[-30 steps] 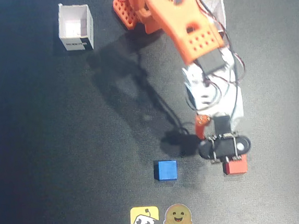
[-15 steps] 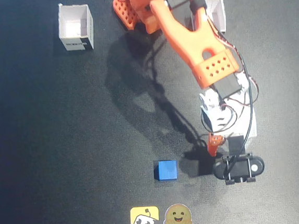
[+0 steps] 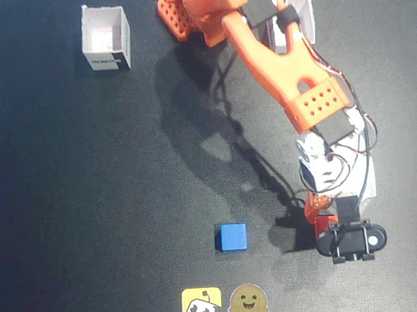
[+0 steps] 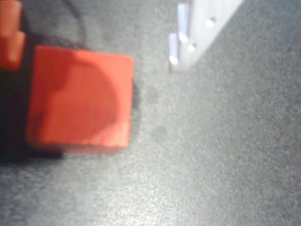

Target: Put the red cube in the right box and the blue cube in the left box.

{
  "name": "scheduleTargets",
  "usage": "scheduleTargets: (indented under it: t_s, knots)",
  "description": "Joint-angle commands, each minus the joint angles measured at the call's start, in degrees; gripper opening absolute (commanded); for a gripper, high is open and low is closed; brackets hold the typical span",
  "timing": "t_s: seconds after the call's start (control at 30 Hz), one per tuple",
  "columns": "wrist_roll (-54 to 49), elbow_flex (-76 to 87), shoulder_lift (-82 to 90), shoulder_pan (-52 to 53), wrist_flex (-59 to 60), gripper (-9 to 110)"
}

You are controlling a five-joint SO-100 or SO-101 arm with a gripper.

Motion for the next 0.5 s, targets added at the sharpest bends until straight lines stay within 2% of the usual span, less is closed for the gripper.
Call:
scheduleTargets:
  t_s: [0.0,0.47]
  knots:
    - [1.05,-4.92,-0.09,-0.35,1.32,25]
    - [-0.97,-12.57,-5.19,0.79,6.59,25]
